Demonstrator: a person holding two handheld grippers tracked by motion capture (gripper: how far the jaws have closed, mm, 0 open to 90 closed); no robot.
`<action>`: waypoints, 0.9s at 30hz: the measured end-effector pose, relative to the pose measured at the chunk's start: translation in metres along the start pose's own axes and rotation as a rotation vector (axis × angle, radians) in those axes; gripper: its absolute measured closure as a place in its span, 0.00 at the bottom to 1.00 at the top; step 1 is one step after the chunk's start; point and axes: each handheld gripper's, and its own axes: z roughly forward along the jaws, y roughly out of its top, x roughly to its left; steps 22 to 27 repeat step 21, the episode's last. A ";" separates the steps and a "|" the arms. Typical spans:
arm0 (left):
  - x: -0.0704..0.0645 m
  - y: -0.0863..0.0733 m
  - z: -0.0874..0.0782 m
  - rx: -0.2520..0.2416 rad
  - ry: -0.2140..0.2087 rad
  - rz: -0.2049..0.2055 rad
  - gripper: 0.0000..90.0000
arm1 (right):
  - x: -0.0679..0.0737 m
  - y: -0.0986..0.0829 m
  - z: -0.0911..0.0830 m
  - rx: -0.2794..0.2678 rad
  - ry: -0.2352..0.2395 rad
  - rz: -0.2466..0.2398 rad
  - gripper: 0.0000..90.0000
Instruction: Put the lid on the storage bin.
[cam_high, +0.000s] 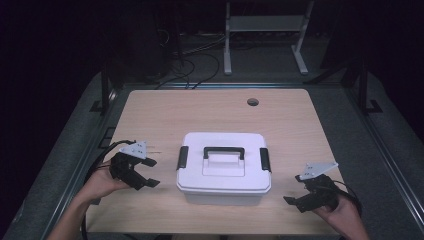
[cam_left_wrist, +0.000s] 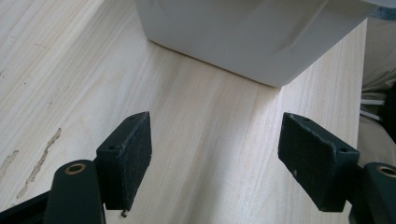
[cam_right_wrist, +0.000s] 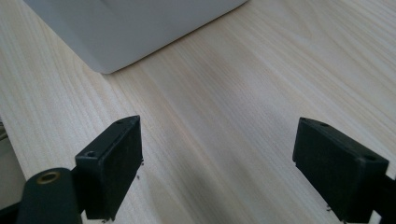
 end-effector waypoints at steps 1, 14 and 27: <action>0.000 0.000 0.000 0.000 0.001 0.001 0.28 | 0.000 0.000 0.000 0.000 0.000 0.000 0.17; 0.000 -0.007 0.003 0.008 0.001 -0.008 0.28 | 0.000 -0.001 0.000 -0.001 0.001 0.002 0.17; -0.001 -0.012 0.004 0.007 0.006 -0.018 0.28 | 0.000 -0.001 0.001 0.000 0.002 -0.001 0.17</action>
